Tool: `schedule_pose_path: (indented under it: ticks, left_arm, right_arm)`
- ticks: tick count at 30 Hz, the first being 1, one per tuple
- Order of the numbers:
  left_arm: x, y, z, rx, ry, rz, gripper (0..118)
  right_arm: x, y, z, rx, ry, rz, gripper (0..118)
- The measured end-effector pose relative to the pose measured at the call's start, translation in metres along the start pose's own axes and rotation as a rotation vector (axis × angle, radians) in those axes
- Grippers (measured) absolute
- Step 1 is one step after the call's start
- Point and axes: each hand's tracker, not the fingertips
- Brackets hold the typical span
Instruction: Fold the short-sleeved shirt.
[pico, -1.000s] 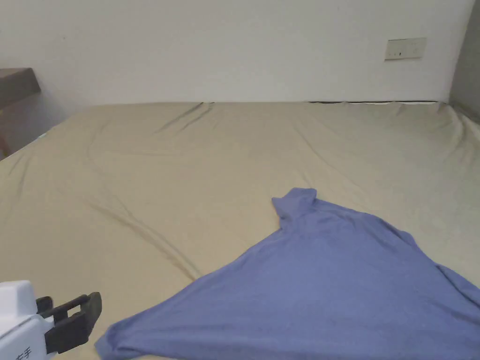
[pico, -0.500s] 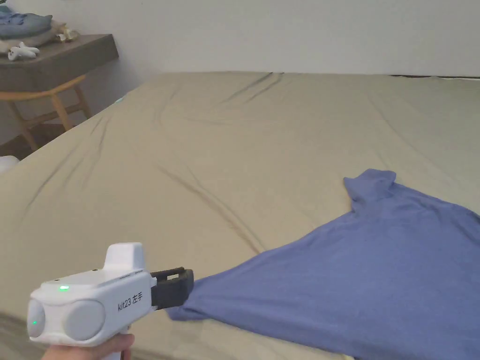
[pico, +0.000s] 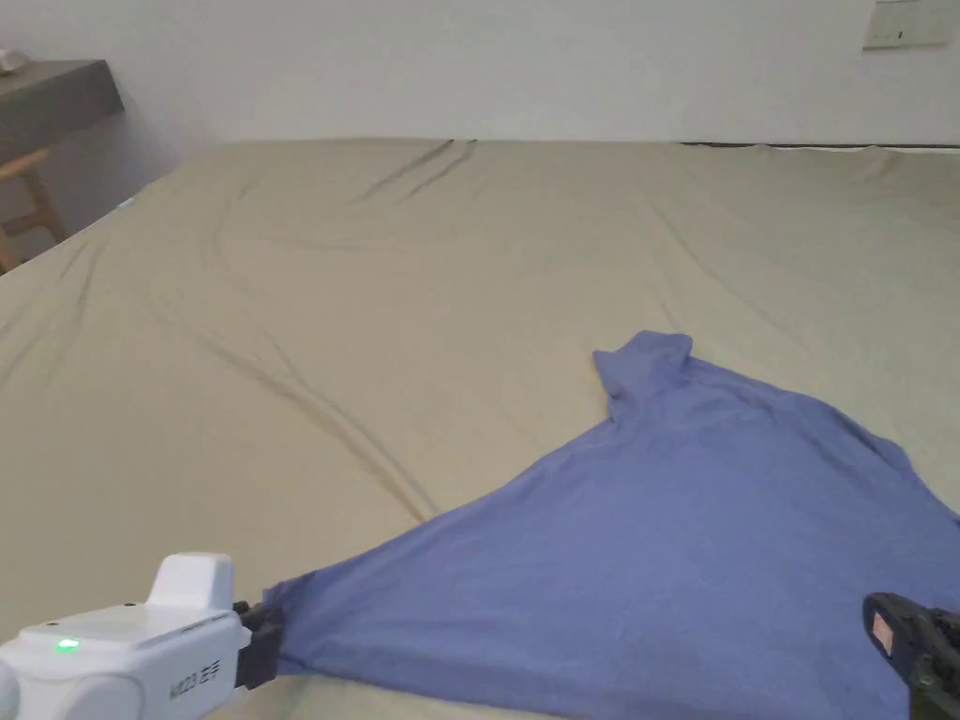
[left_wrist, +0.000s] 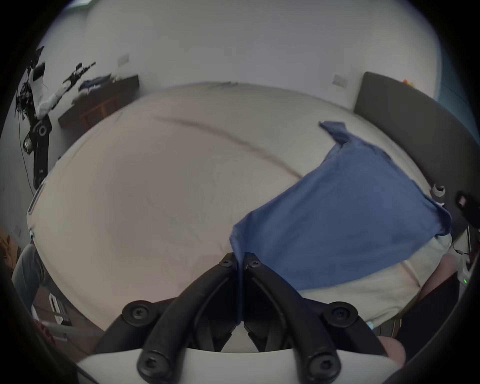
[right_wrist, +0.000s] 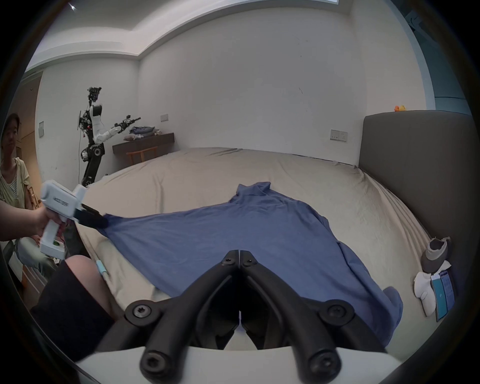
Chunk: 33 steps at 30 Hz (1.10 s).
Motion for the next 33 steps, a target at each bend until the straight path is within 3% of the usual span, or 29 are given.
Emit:
schedule_pose_path:
  ticks: [4,5,6,7,8,9,10,12,13,16,18,20,21,22,23,24,25,28,31,33]
  left_arm:
    - [0.0,0.006,0.022,0.066,-0.029,0.046,1]
    - [0.0,0.009,0.025,0.076,-0.033,0.056,1]
    - [0.001,0.011,0.028,0.085,-0.035,0.068,1]
    - [0.002,0.011,0.03,0.107,-0.033,0.079,1]
    - [0.001,0.013,0.029,0.092,-0.051,0.073,1]
    - [0.002,0.011,0.028,0.078,-0.072,0.078,1]
    - [0.005,0.013,0.028,0.083,-0.064,0.089,1]
    - [0.007,0.011,0.024,0.053,-0.07,0.076,1]
    - [0.007,0.01,0.023,0.047,-0.067,0.076,1]
    - [0.006,0.012,0.019,0.015,-0.072,0.085,1]
    - [0.004,0.014,0.016,0.012,-0.067,0.086,1]
    - [0.005,0.016,0.015,0.008,-0.066,0.08,1]
    - [0.005,0.016,0.015,0.006,-0.068,0.077,1]
    - [0.003,0.017,0.013,0.005,-0.072,0.072,1]
    - [0.004,0.018,0.014,0.005,-0.076,0.068,1]
    - [0.005,0.018,0.016,0.012,-0.083,0.066,1]
    - [0.007,0.019,0.018,0.017,-0.088,0.059,1]
    - [0.008,0.021,0.025,0.04,-0.082,0.041,1]
    - [0.002,0.029,0.039,0.078,-0.077,0.064,1]
    - [-0.001,0.039,0.051,0.12,-0.066,0.054,1]
  right_arm:
    - [0.031,0.029,-0.059,0.006,-0.034,0.124,4]
    - [0.044,0.035,-0.083,-0.081,-0.018,0.074,23]
    - [0.054,0.042,-0.105,-0.108,-0.03,0.068,71]
    - [0.061,0.058,-0.135,-0.081,-0.07,0.108,71]
    - [0.071,0.068,-0.166,-0.1,-0.074,0.147,85]
    - [0.082,0.072,-0.194,-0.183,-0.064,0.128,107]
    - [0.096,0.087,-0.219,-0.039,-0.13,0.166,118]
    - [0.117,0.093,-0.278,-0.216,-0.065,0.126,112]
    - [0.129,0.098,-0.301,-0.213,-0.131,0.133,112]
    - [0.158,0.096,-0.358,-0.313,-0.156,0.053,110]
    - [0.171,0.088,-0.376,-0.367,-0.205,0.013,99]
    - [0.182,0.075,-0.38,-0.403,-0.192,-0.041,71]
    - [0.187,0.068,-0.379,-0.443,-0.168,-0.079,39]
    - [0.182,0.061,-0.373,-0.457,-0.094,-0.14,31]
    - [0.172,0.064,-0.359,-0.34,-0.148,-0.101,24]
    - [0.177,0.068,-0.354,-0.316,-0.109,-0.095,2]
    - [0.178,0.062,-0.351,-0.416,-0.035,-0.189,2]
    - [0.16,0.076,-0.323,-0.338,-0.124,-0.087,2]
    - [0.164,0.096,-0.299,-0.256,-0.105,-0.129,2]
    - [0.16,0.12,-0.261,-0.187,-0.11,-0.095,2]
